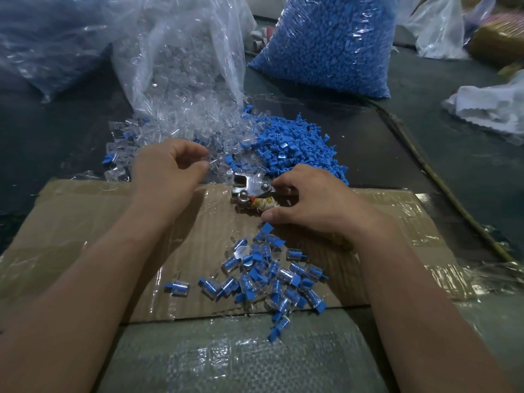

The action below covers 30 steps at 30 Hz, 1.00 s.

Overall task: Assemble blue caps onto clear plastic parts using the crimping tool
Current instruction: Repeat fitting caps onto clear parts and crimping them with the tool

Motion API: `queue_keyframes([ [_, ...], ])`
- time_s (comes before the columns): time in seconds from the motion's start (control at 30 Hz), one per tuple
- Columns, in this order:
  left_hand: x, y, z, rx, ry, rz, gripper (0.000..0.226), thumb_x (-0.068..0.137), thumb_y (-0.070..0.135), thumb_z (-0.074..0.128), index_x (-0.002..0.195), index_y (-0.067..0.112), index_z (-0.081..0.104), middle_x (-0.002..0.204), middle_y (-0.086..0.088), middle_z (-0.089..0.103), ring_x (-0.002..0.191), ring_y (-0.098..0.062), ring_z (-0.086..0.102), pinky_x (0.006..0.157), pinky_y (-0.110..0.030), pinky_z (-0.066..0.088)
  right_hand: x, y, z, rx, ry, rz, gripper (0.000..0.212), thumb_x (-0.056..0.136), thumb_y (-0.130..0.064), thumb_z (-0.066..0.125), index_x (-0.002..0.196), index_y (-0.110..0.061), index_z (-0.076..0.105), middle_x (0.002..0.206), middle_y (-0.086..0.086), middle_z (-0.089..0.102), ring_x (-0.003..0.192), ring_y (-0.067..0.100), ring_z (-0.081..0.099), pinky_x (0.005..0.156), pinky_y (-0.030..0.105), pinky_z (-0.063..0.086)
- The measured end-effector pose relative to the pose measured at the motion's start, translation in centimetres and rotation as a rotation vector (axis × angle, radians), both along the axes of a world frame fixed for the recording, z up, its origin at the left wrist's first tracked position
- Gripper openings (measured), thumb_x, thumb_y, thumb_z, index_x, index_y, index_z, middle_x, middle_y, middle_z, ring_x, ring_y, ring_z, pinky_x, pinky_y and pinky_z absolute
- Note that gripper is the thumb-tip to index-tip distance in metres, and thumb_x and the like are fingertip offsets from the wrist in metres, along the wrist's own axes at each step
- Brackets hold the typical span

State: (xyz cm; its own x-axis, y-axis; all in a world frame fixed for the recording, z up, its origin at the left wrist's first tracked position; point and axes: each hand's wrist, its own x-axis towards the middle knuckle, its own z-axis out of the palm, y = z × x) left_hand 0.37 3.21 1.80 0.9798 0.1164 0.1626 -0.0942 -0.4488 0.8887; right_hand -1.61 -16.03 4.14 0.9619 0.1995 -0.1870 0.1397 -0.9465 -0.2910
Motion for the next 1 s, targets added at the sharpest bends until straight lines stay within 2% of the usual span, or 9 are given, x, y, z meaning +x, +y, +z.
queue_keyframes([
  [0.13, 0.7, 0.3, -0.8, 0.273, -0.079, -0.044, 0.032, 0.085, 0.009, 0.062, 0.116, 0.016, 0.062, 0.113, -0.005, 0.061, 0.097, -0.013, 0.053, 0.091, -0.026, 0.037, 0.0, -0.3, 0.1, 0.07, -0.047, -0.008, 0.051, 0.078, -0.055, 0.058, 0.117, -0.022, 0.057, 0.102, -0.007, 0.049, 0.094, 0.01, 0.046, 0.078, 0.028, 0.037],
  [0.27, 1.2, 0.2, -1.4, 0.51, -0.101, -0.25, 0.049, 0.089, 0.009, 0.056, 0.135, 0.02, 0.045, 0.141, -0.004, 0.043, 0.131, -0.02, 0.033, 0.107, -0.028, 0.018, 0.3, -0.8, 0.0, 0.175, -0.215, -0.102, 0.032, 0.087, -0.042, 0.055, 0.109, -0.02, 0.062, 0.092, -0.011, 0.051, 0.087, 0.007, 0.047, 0.075, 0.024, 0.033],
  [0.37, 1.4, -0.1, -2.0, 0.651, -0.044, -0.368, 0.054, 0.093, 0.014, 0.049, 0.143, 0.025, 0.029, 0.153, 0.001, 0.021, 0.141, -0.019, 0.012, 0.115, -0.032, 0.005, 0.6, -1.3, -0.2, 0.206, -0.293, -0.181, 0.022, 0.089, -0.033, 0.055, 0.104, -0.019, 0.065, 0.087, -0.012, 0.053, 0.083, 0.006, 0.05, 0.073, 0.022, 0.034],
  [0.43, 1.4, -0.2, -2.1, 0.656, -0.049, -0.369, 0.047, 0.094, 0.014, 0.047, 0.139, 0.022, 0.038, 0.15, 0.001, 0.028, 0.139, -0.019, 0.018, 0.113, -0.031, 0.009, 0.7, -1.6, -0.3, 0.208, -0.32, -0.215, 0.019, 0.09, -0.029, 0.055, 0.101, -0.019, 0.066, 0.085, -0.012, 0.054, 0.082, 0.006, 0.051, 0.073, 0.022, 0.035],
  [0.5, 1.4, -0.2, -1.9, 0.634, -0.115, -0.311, 0.038, 0.093, 0.011, 0.048, 0.13, 0.016, 0.052, 0.139, -0.003, 0.046, 0.13, -0.02, 0.034, 0.105, -0.026, 0.018, 0.8, -1.7, -0.4, 0.206, -0.333, -0.247, 0.017, 0.09, -0.028, 0.055, 0.1, -0.019, 0.067, 0.084, -0.012, 0.055, 0.08, 0.007, 0.051, 0.071, 0.022, 0.036],
  [0.63, 1.3, 0.3, -1.5, 0.641, -0.185, -0.236, 0.029, 0.087, 0.002, 0.055, 0.113, 0.01, 0.066, 0.115, -0.009, 0.064, 0.109, -0.027, 0.052, 0.093, -0.033, 0.034, 0.9, -2.0, -0.4, 0.225, -0.35, -0.305, 0.015, 0.09, -0.027, 0.056, 0.096, -0.02, 0.067, 0.08, -0.012, 0.056, 0.078, 0.007, 0.054, 0.071, 0.024, 0.04],
  [0.83, 1.2, 0.2, -1.4, 0.553, -0.197, -0.131, 0.02, 0.084, 0.01, 0.064, 0.103, 0.014, 0.071, 0.103, -0.008, 0.069, 0.095, -0.026, 0.058, 0.087, -0.033, 0.039, 1.0, -2.2, -0.4, 0.249, -0.341, -0.352, 0.009, 0.089, -0.028, 0.057, 0.089, -0.024, 0.065, 0.07, -0.02, 0.051, 0.073, 0.005, 0.053, 0.07, 0.026, 0.043],
  [0.93, 0.8, -0.1, -0.9, 0.415, -0.24, -0.05, 0.019, 0.084, 0.012, 0.064, 0.101, 0.012, 0.07, 0.091, -0.003, 0.064, 0.083, -0.014, 0.052, 0.082, -0.029, 0.035, 1.1, -2.4, -0.5, 0.239, -0.359, -0.386, 0.011, 0.089, -0.028, 0.057, 0.09, -0.022, 0.066, 0.077, -0.011, 0.058, 0.077, 0.009, 0.055, 0.071, 0.028, 0.044],
  [1.0, 0.4, -0.2, -0.4, 0.25, -0.197, -0.043, 0.015, 0.085, 0.014, 0.063, 0.099, 0.015, 0.068, 0.086, 0.005, 0.059, 0.076, -0.007, 0.053, 0.079, -0.029, 0.042, 1.2, -2.6, -0.5, 0.232, -0.375, -0.417, 0.013, 0.089, -0.026, 0.057, 0.091, -0.021, 0.068, 0.085, -0.006, 0.063, 0.082, 0.012, 0.057, 0.075, 0.031, 0.047],
])
